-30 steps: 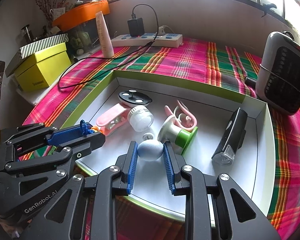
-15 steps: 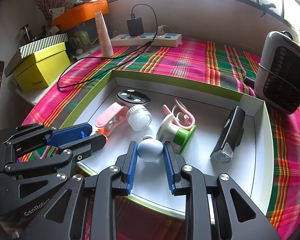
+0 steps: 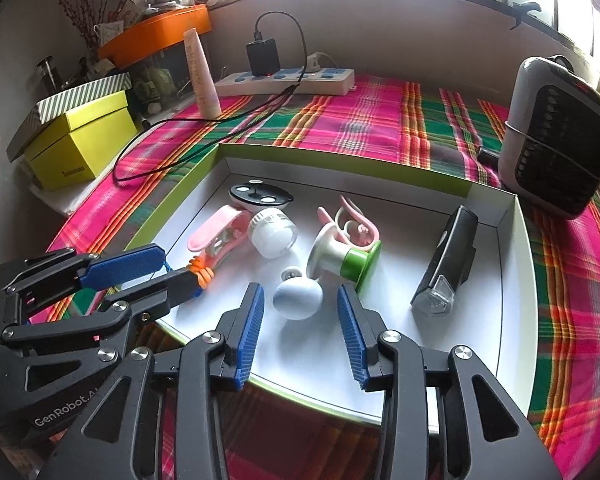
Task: Organize objects
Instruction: 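Lower the egg with the right tool while the left tool lowers the keychain into the tray, opening both, then withdraw both tools from the tray toward the walnuts on the cloth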
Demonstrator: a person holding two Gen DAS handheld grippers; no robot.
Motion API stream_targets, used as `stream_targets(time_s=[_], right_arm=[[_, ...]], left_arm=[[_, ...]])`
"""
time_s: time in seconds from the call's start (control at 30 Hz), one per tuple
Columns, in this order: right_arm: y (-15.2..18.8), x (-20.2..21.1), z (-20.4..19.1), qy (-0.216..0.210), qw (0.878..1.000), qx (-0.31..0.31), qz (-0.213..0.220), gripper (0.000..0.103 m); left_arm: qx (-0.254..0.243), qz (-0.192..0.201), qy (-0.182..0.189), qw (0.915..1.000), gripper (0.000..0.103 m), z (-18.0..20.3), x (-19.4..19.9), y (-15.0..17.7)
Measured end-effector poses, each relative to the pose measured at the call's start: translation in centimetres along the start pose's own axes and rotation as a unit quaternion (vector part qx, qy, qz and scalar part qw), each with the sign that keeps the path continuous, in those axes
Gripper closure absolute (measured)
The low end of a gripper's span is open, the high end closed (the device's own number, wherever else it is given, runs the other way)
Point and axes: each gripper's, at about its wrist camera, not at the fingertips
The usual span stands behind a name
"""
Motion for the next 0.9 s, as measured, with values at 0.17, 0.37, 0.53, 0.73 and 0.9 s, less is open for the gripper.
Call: stream_targets(time_s=[0.17, 0.37, 0.53, 0.73, 0.9], right_arm=[[0.2, 0.4, 0.0, 0.002, 1.0, -0.004, 0.002, 0.063], [0.5, 1.2, -0.2, 0.004, 1.0, -0.004, 0.009, 0.063], [0.8, 2.0, -0.3, 0.006, 1.0, -0.008, 0.016, 0.063], [1.4, 3.2, -0.5, 0.006, 0.999, -0.013, 0.029, 0.063], [2.0, 4.4, -0.7, 0.009, 0.999, -0.014, 0.042, 0.063]], left_arm=[[0.001, 0.003, -0.001, 1.0, 0.07, 0.1, 0.4, 0.1], [0.002, 0.01, -0.009, 0.9999, 0.066, 0.1, 1.4, 0.5], [0.006, 0.016, -0.01, 0.9998, 0.066, 0.0, 2.4, 0.9], [0.004, 0.025, -0.013, 0.9996, 0.064, 0.4, 3.6, 1.6], [0.006, 0.028, -0.012, 0.9995, 0.062, 0.8, 4.4, 2.3]])
Point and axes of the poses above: each gripper's, at about its wrist camera, not at the fingertips, and x roughly against the way its jaws point, z to its right, y to its underside, and after that the axes turned 2 degrees about y, right-handed
